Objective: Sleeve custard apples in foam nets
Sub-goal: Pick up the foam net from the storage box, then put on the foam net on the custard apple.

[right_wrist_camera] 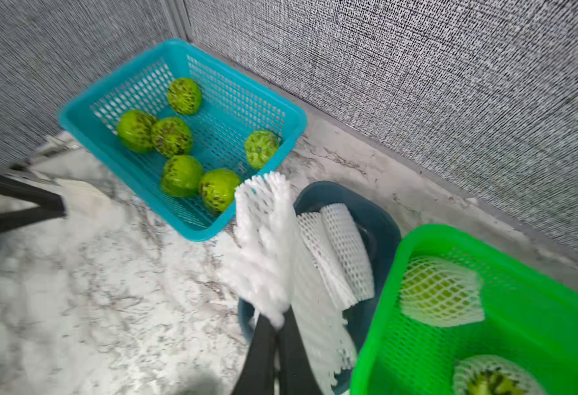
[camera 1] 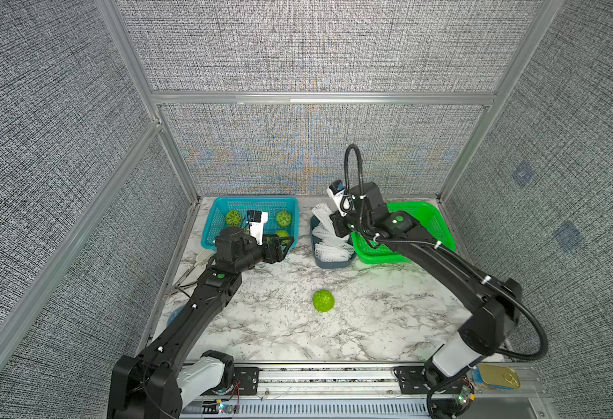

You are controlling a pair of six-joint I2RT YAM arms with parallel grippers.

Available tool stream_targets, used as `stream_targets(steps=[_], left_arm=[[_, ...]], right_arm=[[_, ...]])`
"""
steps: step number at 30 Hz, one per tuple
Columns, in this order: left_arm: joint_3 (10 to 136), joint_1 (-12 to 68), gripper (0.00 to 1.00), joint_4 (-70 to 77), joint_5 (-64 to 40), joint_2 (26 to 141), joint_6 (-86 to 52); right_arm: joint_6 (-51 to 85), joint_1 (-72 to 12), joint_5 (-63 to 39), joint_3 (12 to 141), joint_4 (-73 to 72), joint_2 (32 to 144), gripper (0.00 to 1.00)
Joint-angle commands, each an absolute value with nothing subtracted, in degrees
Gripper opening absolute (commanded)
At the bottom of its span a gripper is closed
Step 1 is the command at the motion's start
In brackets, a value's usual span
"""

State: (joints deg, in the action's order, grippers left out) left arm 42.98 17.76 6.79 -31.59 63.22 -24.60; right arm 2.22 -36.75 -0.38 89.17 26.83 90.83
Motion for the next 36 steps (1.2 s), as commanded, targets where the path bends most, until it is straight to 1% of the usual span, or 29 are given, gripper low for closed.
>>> stream_targets(steps=[1, 6, 10, 12, 17, 23, 36], left_arm=[[40.92, 17.80, 0.72, 12.25, -39.83, 61.28, -28.75], [36.93, 19.41, 0.70, 13.53, -40.99, 56.06, -29.55], [34.88, 22.58, 0.70, 12.42, -40.92, 53.42, -27.90], [34.40, 25.66, 0.70, 11.39, -39.91, 53.33, -27.06], [33.18, 32.88, 0.71, 11.74, -35.96, 55.13, -26.59], [29.46, 34.24, 0.72, 19.62, -34.73, 57.90, -31.78], [31.25, 38.74, 0.71, 24.43, -34.04, 65.11, -33.62]], right_arm=[[16.62, -36.46, -6.91, 82.70, 19.70, 84.87, 0.00], [35.20, -35.33, -11.01, 69.39, 11.23, 75.29, 0.00], [45.81, -34.58, -14.44, 58.35, 2.43, 68.51, 0.00], [49.25, -34.62, -14.81, 54.69, 0.34, 65.77, 0.00], [53.45, -34.77, -16.25, 47.81, -3.52, 61.45, 0.00], [53.78, -35.83, -17.39, 44.77, -4.93, 60.03, 0.00], [52.79, -37.78, -17.03, 41.85, -7.79, 60.55, 0.00]])
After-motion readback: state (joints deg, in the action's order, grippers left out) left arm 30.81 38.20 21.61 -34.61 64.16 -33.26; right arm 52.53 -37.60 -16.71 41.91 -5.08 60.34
